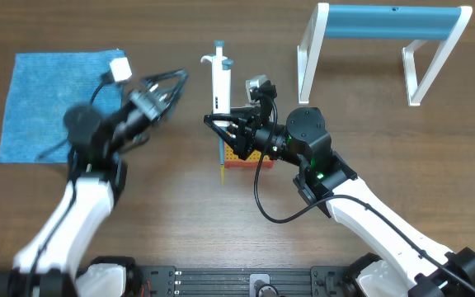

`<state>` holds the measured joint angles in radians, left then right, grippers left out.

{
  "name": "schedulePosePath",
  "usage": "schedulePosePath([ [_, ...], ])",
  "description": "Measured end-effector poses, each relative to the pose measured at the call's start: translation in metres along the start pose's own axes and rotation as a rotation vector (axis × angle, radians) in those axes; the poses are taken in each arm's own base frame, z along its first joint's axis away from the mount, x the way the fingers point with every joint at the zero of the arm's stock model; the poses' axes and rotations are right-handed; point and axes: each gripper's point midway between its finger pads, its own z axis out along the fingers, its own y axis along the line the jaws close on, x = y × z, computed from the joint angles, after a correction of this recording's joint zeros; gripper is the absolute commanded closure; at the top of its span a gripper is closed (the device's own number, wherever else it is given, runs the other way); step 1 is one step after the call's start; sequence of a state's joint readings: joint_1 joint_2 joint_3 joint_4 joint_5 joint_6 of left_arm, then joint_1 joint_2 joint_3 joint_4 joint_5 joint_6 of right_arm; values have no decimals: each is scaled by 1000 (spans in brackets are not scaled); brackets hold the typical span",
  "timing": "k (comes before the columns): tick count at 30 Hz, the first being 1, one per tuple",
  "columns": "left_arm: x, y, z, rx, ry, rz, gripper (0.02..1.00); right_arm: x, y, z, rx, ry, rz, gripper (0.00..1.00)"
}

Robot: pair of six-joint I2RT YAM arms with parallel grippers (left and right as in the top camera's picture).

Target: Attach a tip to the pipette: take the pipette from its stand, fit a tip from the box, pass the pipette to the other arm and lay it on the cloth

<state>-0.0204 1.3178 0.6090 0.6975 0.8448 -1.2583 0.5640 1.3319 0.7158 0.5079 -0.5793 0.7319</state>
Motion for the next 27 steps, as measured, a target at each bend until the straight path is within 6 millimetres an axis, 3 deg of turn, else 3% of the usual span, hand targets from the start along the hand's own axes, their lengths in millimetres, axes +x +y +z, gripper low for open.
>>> schedulePosePath([
  [3, 11, 3, 26, 62, 176, 13, 23, 0, 0, 0, 0, 0, 0, 919],
  [6, 21, -20, 41, 146, 272, 82, 23, -3, 2, -1, -6, -9, -11, 921],
  [13, 24, -35, 40, 194, 319, 132, 20, -13, 11, -5, -24, -35, -38, 919],
  [20, 45, -41, 37, 230, 428, 146, 23, -31, -23, -25, 34, -55, -7, 921],
  [27, 49, -45, 34, 251, 453, 171, 23, -24, -15, -23, -7, -20, 21, 921],
])
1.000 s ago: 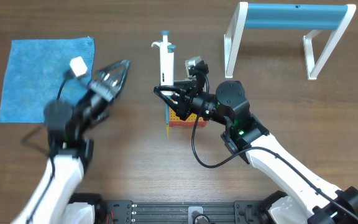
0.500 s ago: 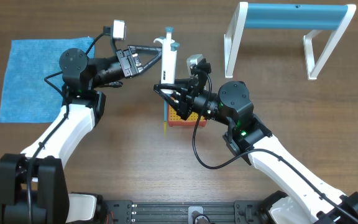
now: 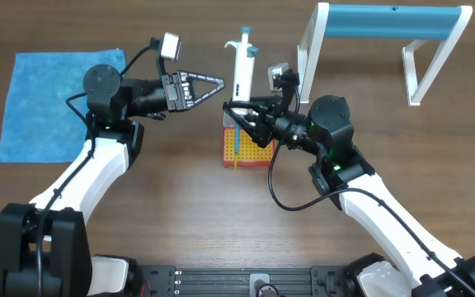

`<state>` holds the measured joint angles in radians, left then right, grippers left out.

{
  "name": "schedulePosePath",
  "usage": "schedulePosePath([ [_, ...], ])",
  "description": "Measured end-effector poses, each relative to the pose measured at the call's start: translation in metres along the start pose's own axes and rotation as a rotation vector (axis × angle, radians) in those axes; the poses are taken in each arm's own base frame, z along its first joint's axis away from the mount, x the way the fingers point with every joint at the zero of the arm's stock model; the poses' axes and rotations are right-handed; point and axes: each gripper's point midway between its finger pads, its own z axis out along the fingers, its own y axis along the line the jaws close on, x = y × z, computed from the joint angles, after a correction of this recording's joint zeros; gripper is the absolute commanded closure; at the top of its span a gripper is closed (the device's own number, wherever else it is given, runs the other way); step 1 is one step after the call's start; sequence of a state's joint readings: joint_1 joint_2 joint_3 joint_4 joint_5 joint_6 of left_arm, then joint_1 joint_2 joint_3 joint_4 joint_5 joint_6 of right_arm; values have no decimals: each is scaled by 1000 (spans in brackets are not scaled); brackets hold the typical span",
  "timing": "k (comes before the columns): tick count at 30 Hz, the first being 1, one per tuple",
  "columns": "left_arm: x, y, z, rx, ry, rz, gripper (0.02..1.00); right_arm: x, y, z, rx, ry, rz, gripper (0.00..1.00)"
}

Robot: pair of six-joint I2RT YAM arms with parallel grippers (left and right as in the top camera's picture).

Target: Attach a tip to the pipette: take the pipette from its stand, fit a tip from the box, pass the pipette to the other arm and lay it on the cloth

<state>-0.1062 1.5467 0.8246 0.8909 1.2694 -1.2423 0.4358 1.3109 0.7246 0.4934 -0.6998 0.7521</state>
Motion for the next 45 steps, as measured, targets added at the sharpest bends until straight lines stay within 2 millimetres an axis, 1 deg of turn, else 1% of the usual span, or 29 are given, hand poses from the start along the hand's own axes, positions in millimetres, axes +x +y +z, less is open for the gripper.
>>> schedulePosePath([
  [3, 0, -7, 3, 19, 3, 49, 20, 9, 8, 4, -25, 29, 28, 921],
  [6, 5, -15, 9, 43, 22, 90, 20, 20, 14, 8, -35, 66, 63, 919],
  [10, 13, -21, 17, 66, 51, 106, 18, 26, 20, 11, -53, 87, 95, 919],
  [11, 14, -21, 18, 68, 56, 106, 23, 27, 21, 12, -55, 89, 99, 921],
  [12, 14, -22, 18, 68, 56, 106, 56, 28, 23, 12, -60, 94, 100, 921],
  [15, 14, -22, 18, 69, 56, 109, 86, 29, 24, 12, -64, 99, 109, 921],
  [16, 14, -22, 18, 69, 56, 111, 240, 30, 24, 12, -66, 101, 112, 921],
  [18, 14, -22, 18, 69, 56, 110, 803, 30, 24, 12, -68, 103, 115, 921],
  [19, 14, -22, 18, 69, 56, 114, 991, 30, 25, 12, -68, 103, 115, 919],
  [22, 14, -22, 18, 69, 56, 116, 991, 30, 26, 12, -75, 104, 113, 919],
  [23, 14, -21, 18, 68, 57, 113, 991, 29, 26, 12, -75, 104, 114, 665],
  [25, 13, -21, 17, 67, 56, 113, 991, 29, 27, 12, -77, 105, 122, 213],
  [28, 11, -21, 18, 64, 42, 113, 991, 30, 26, 12, -75, 106, 120, 207],
  [30, 5, -15, 19, 42, 5, 84, 989, 32, 25, 12, -68, 113, 127, 207],
  [31, 2, -9, 18, 20, -11, 45, 989, 34, 23, 12, -60, 122, 136, 207],
  [33, -3, 11, 15, -46, -48, -50, 989, 40, 14, 10, -27, 147, 160, 209],
  [34, -5, 31, 10, -111, -77, -131, 991, 42, 7, 8, -5, 156, 166, 207],
  [35, -6, 44, 5, -158, -99, -179, 991, 43, 0, 5, 16, 159, 155, 209],
  [37, -1, 102, -25, -384, -189, -340, 989, 34, -24, -7, 85, 137, 169, 205],
  [38, 2, 117, -37, -452, -212, -369, 991, 29, -32, -12, 105, 121, 166, 205],
  [40, 17, 150, -69, -624, -253, -462, 991, 20, -49, -22, 150, 93, 176, 205],
  [41, 23, 160, -83, -683, -261, -494, 989, 18, -55, -27, 170, 87, 187, 205],
  [43, 38, 177, -117, -810, -271, -551, 991, 14, -71, -38, 219, 74, 213, 205],
  [45, 51, 180, -153, -931, -255, -630, 993, 14, -78, -44, 244, 71, 229, 205],
])
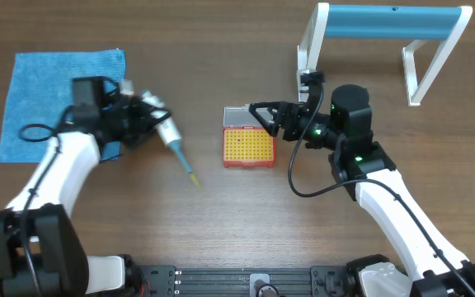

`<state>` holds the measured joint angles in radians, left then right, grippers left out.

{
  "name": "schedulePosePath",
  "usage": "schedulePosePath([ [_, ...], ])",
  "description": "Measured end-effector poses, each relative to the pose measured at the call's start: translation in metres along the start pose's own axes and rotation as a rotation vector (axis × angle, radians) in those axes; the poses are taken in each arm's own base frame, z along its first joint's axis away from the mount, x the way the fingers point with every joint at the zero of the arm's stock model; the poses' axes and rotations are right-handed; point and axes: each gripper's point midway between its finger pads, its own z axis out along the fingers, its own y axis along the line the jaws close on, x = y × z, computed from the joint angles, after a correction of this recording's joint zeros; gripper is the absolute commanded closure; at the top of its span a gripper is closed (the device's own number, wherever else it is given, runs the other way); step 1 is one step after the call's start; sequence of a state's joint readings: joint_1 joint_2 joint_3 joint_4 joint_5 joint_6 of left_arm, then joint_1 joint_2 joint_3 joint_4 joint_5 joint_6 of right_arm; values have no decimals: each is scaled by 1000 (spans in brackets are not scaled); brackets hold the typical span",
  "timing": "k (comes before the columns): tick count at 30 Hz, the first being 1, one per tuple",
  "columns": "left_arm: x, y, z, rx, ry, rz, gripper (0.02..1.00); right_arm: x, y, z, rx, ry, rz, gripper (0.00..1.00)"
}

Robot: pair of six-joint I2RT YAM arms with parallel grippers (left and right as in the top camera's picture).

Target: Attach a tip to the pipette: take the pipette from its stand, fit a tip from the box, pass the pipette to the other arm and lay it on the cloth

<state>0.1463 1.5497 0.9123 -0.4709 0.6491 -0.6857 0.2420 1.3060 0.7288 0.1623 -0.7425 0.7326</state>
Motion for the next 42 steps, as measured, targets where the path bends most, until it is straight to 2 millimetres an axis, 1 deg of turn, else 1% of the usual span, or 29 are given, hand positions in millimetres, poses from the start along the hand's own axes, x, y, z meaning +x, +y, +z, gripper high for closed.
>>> schedulePosePath([
  [1, -4, 7, -7, -32, -1, -1, 993, -1, -1, -1, 4, -3, -1, 205],
  [3, -18, 13, -39, -111, -8, 11, 993, -2, 0, -2, 1, -6, -10, 205],
  [4, -30, 10, -56, -134, -34, 42, 993, -2, 1, -2, 1, -7, -13, 205],
  [7, -71, -2, -122, -216, -163, 115, 993, -3, 0, -3, 7, -12, -14, 205],
  [9, -98, -5, -167, -283, -258, 165, 993, -4, -2, -3, 18, -21, -15, 205],
  [10, -108, -6, -183, -313, -282, 178, 993, -5, -3, -3, 24, -25, -15, 205],
  [12, -133, -5, -207, -382, -314, 222, 993, -6, -5, -3, 37, -34, -14, 205],
  [13, -143, -3, -210, -408, -315, 238, 993, -7, -6, -3, 43, -37, -13, 205],
  [14, -156, 2, -211, -454, -290, 259, 993, -6, -8, -3, 49, -35, -8, 205],
  [15, -166, 6, -209, -480, -273, 273, 991, -4, -10, -3, 57, -29, 1, 202],
  [17, -189, 20, -195, -558, -216, 307, 993, 3, -16, -3, 82, -4, 32, 205],
  [20, -224, 51, -163, -668, -129, 337, 991, 18, -24, -3, 119, 48, 88, 205],
  [22, -237, 70, -143, -706, -87, 352, 993, 25, -21, 0, 118, 67, 95, 205],
  [23, -242, 80, -133, -722, -64, 360, 991, 29, -16, 3, 109, 80, 91, 205],
  [25, -248, 100, -111, -745, -14, 380, 993, 37, -9, 8, 94, 103, 84, 205],
  [27, -250, 116, -95, -762, 36, 407, 993, 40, -6, 11, 93, 110, 78, 205],
  [31, -258, 134, -74, -781, 73, 464, 993, 35, -5, 12, 96, 88, 68, 202],
  [36, -270, 141, -54, -786, 69, 524, 991, 24, 0, 13, 77, 42, 64, 205],
  [39, -270, 144, -48, -785, 81, 536, 993, 19, 4, 14, 64, 25, 56, 205],
  [42, -269, 147, -44, -785, 92, 536, 993, 17, 3, 14, 71, 13, 67, 205],
])
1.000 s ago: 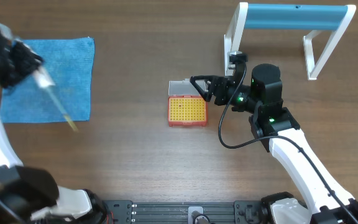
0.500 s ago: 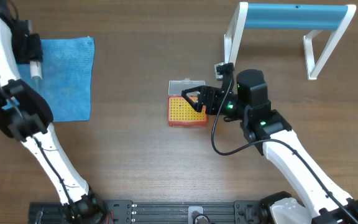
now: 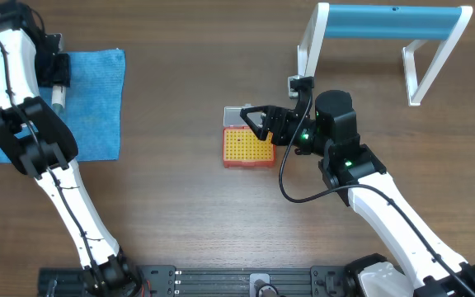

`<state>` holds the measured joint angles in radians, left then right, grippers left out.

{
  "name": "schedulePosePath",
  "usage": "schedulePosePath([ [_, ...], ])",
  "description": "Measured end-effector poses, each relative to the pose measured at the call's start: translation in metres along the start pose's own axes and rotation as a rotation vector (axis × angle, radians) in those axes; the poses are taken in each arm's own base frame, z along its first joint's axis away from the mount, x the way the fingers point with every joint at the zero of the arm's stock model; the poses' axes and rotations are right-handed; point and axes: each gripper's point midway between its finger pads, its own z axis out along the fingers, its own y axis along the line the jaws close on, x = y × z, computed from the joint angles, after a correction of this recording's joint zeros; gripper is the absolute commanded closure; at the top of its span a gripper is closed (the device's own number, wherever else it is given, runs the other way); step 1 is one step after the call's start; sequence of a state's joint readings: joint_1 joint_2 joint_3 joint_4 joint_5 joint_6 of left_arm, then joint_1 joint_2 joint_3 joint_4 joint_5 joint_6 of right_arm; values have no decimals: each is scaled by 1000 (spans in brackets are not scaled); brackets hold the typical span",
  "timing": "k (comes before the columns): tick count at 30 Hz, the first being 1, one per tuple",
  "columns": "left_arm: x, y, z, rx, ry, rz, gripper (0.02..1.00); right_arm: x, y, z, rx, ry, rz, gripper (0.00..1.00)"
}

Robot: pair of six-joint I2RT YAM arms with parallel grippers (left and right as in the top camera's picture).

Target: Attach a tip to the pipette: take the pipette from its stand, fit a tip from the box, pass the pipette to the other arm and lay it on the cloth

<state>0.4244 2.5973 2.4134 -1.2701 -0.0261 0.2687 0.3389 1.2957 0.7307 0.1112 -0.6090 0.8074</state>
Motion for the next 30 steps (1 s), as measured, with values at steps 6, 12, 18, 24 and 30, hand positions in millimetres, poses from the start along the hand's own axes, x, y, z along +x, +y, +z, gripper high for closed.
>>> schedulePosePath([
  [6, 2, 0, 2, 2, 8, 4, 395, -3, -2, 0, 14, -15, 3, 205],
  [12, 1, 0, 1, 2, 6, 8, 104, -4, -4, 0, 23, -23, 3, 205],
  [18, 9, -2, -18, 10, 38, -31, 75, -4, -4, 0, 23, -23, 3, 205],
  [24, -5, 0, -113, -3, -110, -42, 71, -7, -5, 0, 33, -40, -22, 205],
  [30, -4, -31, -265, 115, -449, -10, 71, -13, -12, -1, 76, -71, -131, 202],
])
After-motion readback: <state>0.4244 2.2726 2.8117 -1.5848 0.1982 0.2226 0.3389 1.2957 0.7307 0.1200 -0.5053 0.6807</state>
